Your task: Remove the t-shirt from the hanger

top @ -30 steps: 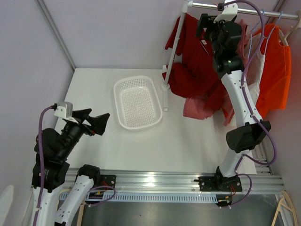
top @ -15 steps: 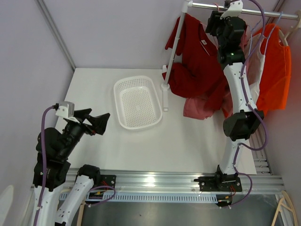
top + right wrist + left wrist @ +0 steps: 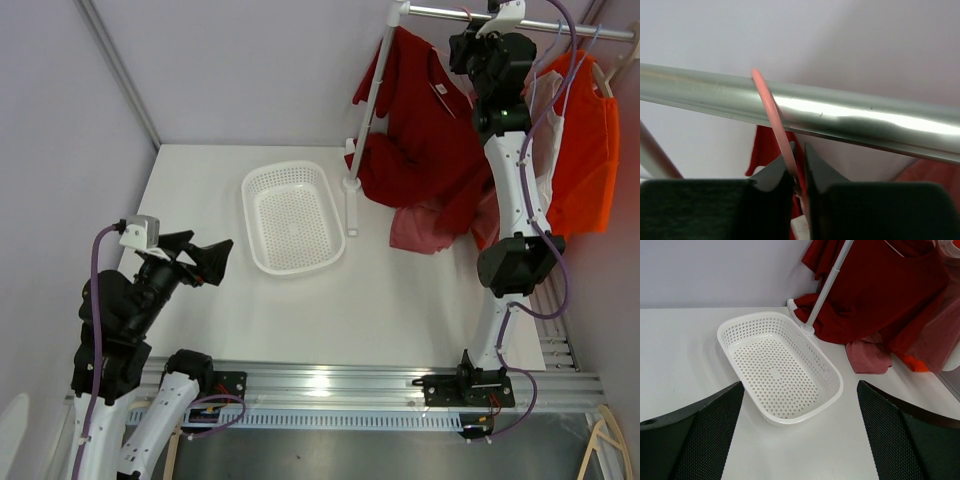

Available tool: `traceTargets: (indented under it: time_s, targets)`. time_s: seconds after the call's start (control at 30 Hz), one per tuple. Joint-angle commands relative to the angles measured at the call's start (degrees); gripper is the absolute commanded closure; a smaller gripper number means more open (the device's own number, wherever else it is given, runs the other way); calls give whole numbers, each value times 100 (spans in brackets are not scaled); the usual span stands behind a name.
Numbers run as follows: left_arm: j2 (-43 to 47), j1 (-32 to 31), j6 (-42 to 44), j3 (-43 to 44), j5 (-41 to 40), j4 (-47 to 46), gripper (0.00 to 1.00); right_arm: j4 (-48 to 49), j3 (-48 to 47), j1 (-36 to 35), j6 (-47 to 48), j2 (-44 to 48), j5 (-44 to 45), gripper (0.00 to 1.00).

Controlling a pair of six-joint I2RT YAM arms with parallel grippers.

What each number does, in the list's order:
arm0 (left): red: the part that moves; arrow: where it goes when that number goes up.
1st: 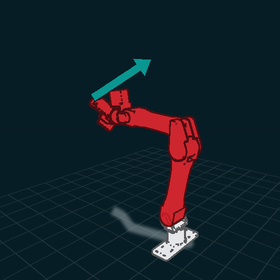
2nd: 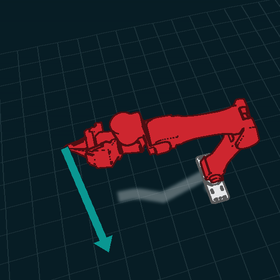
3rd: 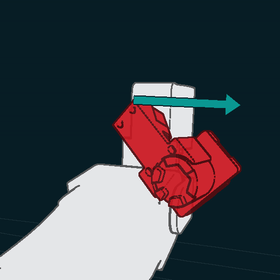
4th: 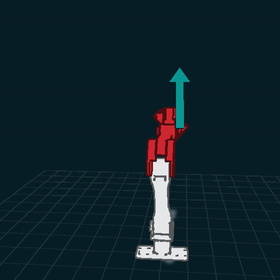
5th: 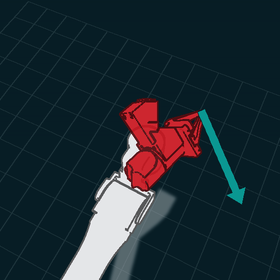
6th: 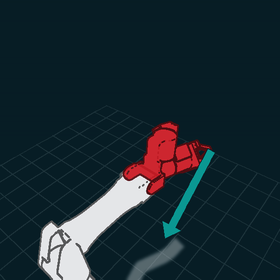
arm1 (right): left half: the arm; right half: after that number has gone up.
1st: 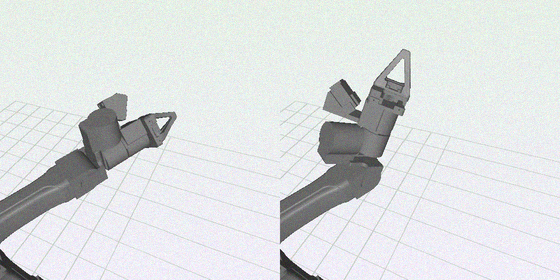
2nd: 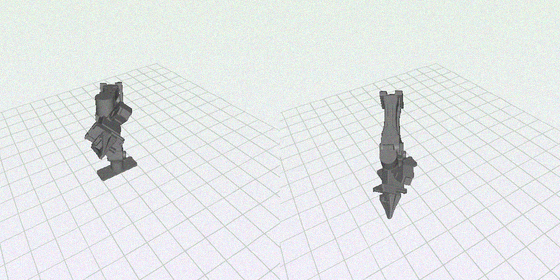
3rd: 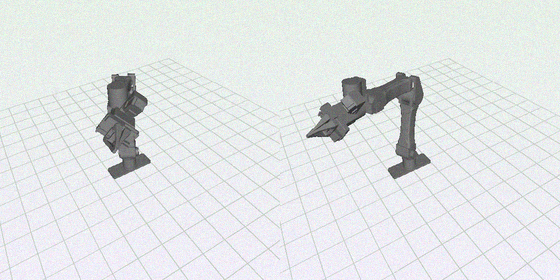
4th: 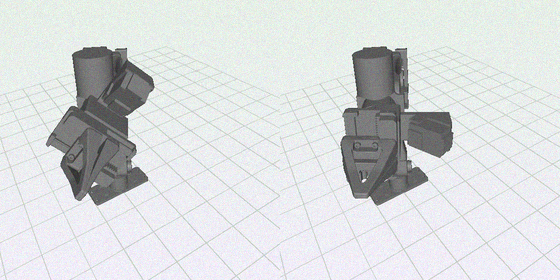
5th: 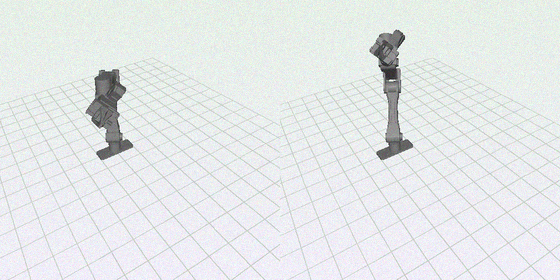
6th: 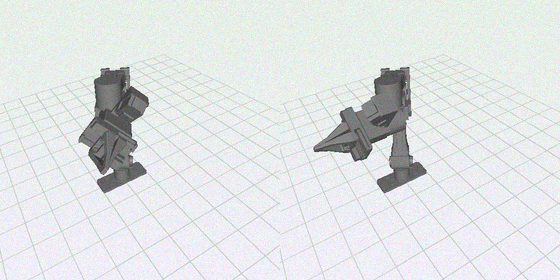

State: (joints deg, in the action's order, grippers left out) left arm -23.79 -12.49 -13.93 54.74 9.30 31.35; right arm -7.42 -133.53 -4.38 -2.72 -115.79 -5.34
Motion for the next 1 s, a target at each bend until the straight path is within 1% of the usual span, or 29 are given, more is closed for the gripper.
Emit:
traceTargets:
  time_s: [0.0, 0.03, 0.1, 0.13, 0.23, 0.27, 0.3, 0.47, 0.57, 0.63, 0.73, 0.9, 0.97]
  targets:
    - [24, -17, 101, -34, -51, -138, 1, 188, -313, 218, -290, -119, -554, 87]
    - [24, -17, 101, -42, -51, -130, 0, 162, -296, 253, -334, -120, -651, 91]
    - [41, -17, 101, -42, -42, -130, 1, 153, -261, 315, -422, -93, -992, 95]
    - [50, -17, 101, -51, -51, -130, 1, 179, -209, 367, -448, -84, -1143, 100]
    - [68, -17, 101, -43, -42, -121, 0, 407, -7, 385, -580, 3, -1697, 100]
    - [68, -17, 101, -42, -42, -112, 1, 452, 3, 542, -624, 12, -1829, 100]
    - [68, -17, 101, -42, -42, -112, 1, 487, -14, 552, -668, 12, -2004, 100]
    - [85, -17, 93, -16, -42, -112, 1, 618, -383, 605, -756, 12, -2471, 100]
    - [85, -17, 75, -16, -25, -112, 1, 672, -629, 693, -1019, 39, -2761, 100]
    - [68, -17, 66, -16, -25, -121, 0, 882, -665, 746, -1238, 126, -2840, 100]
    - [76, -17, 57, -16, 2, -103, 0, 892, -595, 790, -1336, 275, -2788, 100]
    - [103, -17, 31, -16, 37, -112, 1, 760, -437, 746, -1126, 452, -2524, 100]
    - [103, -17, 13, -25, 72, -112, 1, 760, -200, 755, -1055, 478, -2446, 100]
